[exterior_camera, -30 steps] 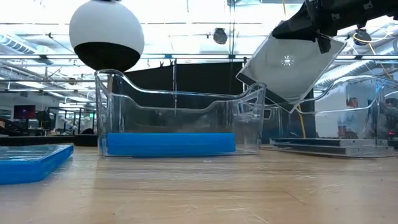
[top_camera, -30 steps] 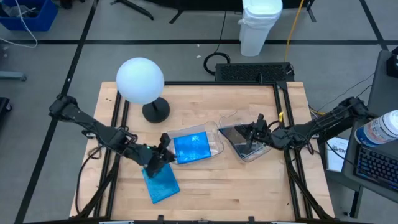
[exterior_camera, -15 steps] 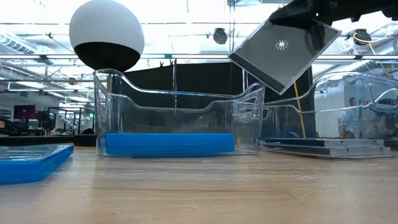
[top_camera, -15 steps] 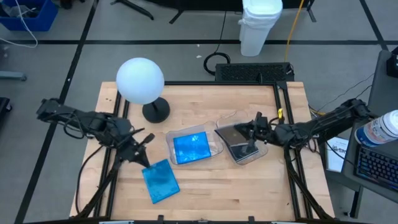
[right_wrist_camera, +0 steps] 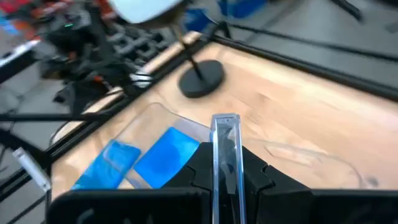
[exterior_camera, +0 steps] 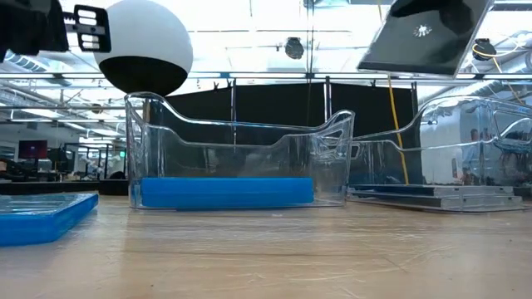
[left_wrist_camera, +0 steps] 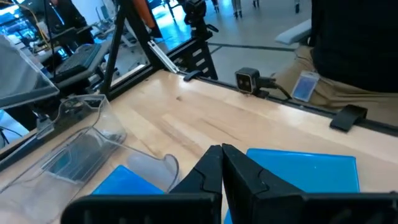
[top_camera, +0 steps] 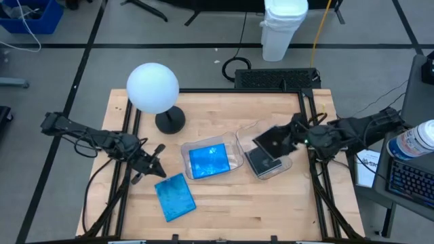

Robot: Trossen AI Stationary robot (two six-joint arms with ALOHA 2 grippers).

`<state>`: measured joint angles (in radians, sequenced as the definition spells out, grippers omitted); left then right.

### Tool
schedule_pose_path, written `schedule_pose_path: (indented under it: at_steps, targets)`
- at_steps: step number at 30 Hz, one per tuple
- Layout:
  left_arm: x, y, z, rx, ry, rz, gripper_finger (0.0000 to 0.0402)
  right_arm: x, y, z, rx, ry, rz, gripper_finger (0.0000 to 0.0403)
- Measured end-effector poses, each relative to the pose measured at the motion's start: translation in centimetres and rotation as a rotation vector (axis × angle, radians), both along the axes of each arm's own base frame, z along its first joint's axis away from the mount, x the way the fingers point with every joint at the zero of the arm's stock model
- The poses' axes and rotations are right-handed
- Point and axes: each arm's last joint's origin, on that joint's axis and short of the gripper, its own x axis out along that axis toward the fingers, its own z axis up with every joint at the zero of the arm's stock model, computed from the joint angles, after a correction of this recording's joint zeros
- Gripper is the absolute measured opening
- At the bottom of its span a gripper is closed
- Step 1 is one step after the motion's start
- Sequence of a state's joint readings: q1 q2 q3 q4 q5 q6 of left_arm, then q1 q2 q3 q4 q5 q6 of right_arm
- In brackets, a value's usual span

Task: Pick & place jewel cases by type
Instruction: Put the black CD case into the right transparent bin

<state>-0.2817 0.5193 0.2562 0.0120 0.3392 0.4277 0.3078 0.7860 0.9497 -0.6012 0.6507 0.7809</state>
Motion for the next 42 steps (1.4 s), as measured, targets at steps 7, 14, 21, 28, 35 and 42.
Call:
schedule_pose_path:
  at_steps: [7, 14, 21, 28, 35, 42]
  targets:
    - [0.0, 0.0, -0.4, -0.028, 0.03, 0.01, 0.0019, 1.7, -0.6, -0.2, 0.118, 0.004, -0.107, 0.0018]
    - [-0.1, 0.0, -0.6, -0.088, 0.098, 0.027, 0.0019, 3.1, -1.0, -5.2, 0.299, 0.119, -0.204, 0.0018]
    - [-0.3, -0.3, -0.7, -0.079, 0.112, 0.002, 0.0019, 3.3, -1.8, -8.1, 0.308, 0.176, -0.26, 0.0018]
    - [-0.4, -0.5, -0.8, -0.08, 0.115, -0.015, 0.0019, 3.5, -2.3, -10.9, 0.385, 0.143, -0.234, 0.0018]
    - [-0.4, -0.6, -0.7, -0.075, 0.111, -0.023, 0.0019, 3.1, -2.3, -13.7, 0.446, 0.118, -0.246, 0.0018]
    - [-0.3, -0.5, -0.7, -0.069, 0.108, 0.027, 0.0019, 2.8, -2.4, -14.9, 0.409, 0.134, -0.22, 0.0033]
